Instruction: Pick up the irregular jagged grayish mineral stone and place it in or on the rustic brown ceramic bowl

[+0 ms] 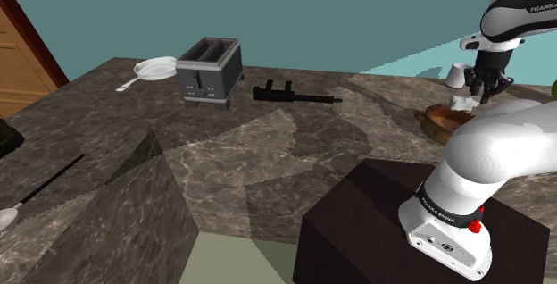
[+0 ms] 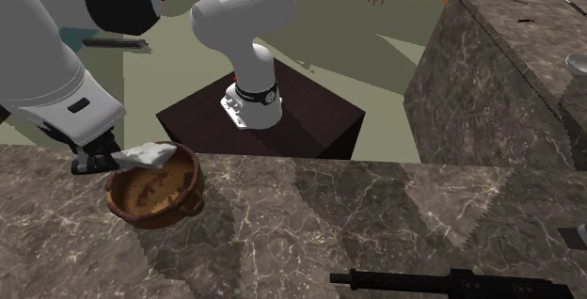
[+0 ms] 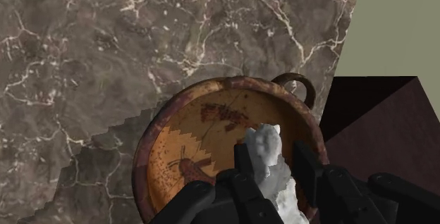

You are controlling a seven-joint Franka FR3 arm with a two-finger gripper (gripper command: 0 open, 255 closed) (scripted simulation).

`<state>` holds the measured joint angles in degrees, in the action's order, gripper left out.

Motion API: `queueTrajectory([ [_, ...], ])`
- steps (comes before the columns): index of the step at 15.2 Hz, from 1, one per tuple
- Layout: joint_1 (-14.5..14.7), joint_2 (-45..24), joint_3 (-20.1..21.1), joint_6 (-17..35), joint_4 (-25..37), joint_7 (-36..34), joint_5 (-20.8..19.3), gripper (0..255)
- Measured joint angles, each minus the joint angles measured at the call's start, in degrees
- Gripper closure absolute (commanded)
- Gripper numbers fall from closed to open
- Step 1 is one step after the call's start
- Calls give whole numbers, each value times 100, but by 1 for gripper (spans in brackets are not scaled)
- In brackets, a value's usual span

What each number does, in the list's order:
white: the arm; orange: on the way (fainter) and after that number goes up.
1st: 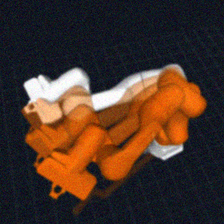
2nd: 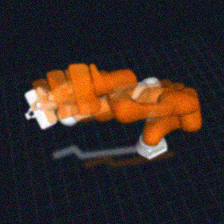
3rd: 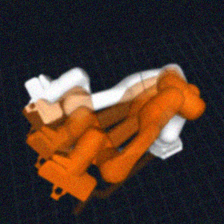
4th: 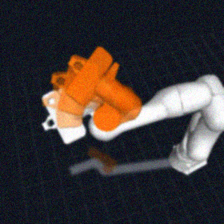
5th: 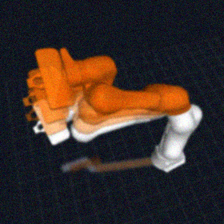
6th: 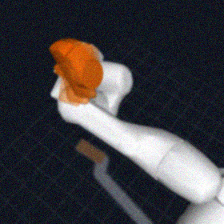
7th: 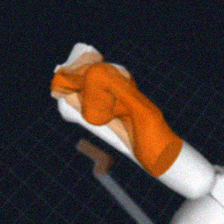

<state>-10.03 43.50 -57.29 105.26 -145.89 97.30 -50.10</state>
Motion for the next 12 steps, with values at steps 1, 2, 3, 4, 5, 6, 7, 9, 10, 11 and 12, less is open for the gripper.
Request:
queueTrajectory([
  [1,-5,-11,-50,68,-56,-21,-44,255],
  [2,19,-50,-117,147,-88,-44,-79,255],
  [3,34,-79,-179,221,-126,-65,-117,255],
  [4,66,-122,-243,305,-168,-104,-149,255],
  [5,120,-189,-342,406,-184,-128,-184,255],
  [6,124,-210,-395,480,-238,-156,-228,255],
  [7,166,-266,-485,576,-267,-185,-268,255],
  [9,187,-309,-577,674,-307,-202,-324,255],
  [10,193,-319,-598,696,-314,-206,-335,255],
  [11,197,-325,-608,706,-315,-208,-340,255],
  [12,201,-329,-616,713,-316,-208,-343,255],
])
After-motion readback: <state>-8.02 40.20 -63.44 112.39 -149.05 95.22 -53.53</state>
